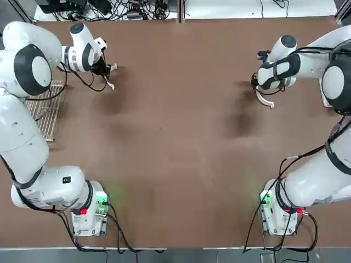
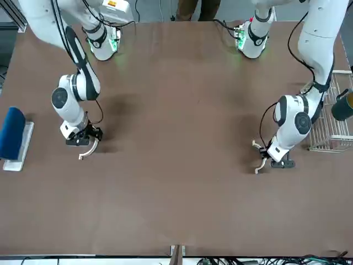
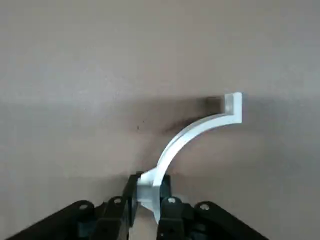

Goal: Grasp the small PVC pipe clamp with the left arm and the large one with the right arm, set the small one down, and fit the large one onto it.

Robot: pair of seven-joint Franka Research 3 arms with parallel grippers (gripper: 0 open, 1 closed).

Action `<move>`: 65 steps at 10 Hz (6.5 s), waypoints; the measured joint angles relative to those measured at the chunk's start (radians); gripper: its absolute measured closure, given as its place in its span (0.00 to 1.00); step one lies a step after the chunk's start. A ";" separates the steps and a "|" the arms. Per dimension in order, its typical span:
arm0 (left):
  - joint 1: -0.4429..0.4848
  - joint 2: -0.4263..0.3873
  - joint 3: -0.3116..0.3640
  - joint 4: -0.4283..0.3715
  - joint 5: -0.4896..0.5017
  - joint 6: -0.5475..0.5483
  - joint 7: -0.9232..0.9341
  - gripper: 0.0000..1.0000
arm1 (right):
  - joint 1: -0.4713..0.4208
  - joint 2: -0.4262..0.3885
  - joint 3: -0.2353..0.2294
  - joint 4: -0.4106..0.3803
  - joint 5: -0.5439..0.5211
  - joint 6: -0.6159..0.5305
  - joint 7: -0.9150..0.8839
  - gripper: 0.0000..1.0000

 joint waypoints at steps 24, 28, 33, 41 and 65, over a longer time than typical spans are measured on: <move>-0.862 0.385 0.029 0.798 -0.017 -0.390 -0.853 0.23 | 0.023 -0.145 0.155 0.448 0.001 -0.780 0.230 0.92; -0.635 0.128 0.027 0.812 -0.034 -0.707 -0.762 0.01 | 0.051 -0.095 0.380 0.618 0.001 -0.827 0.515 0.92; -0.377 -0.098 0.028 0.721 -0.032 -0.885 -0.529 0.01 | 0.256 0.265 0.462 0.882 -0.084 -0.690 0.714 0.92; -0.150 -0.417 0.024 0.581 -0.049 -1.029 -0.261 0.01 | 0.385 0.522 0.454 0.995 -0.325 -0.587 0.854 0.92; -0.148 -0.505 0.027 0.548 -0.141 -1.075 -0.071 0.00 | -0.004 -0.093 0.400 0.763 -0.041 -0.798 0.800 0.00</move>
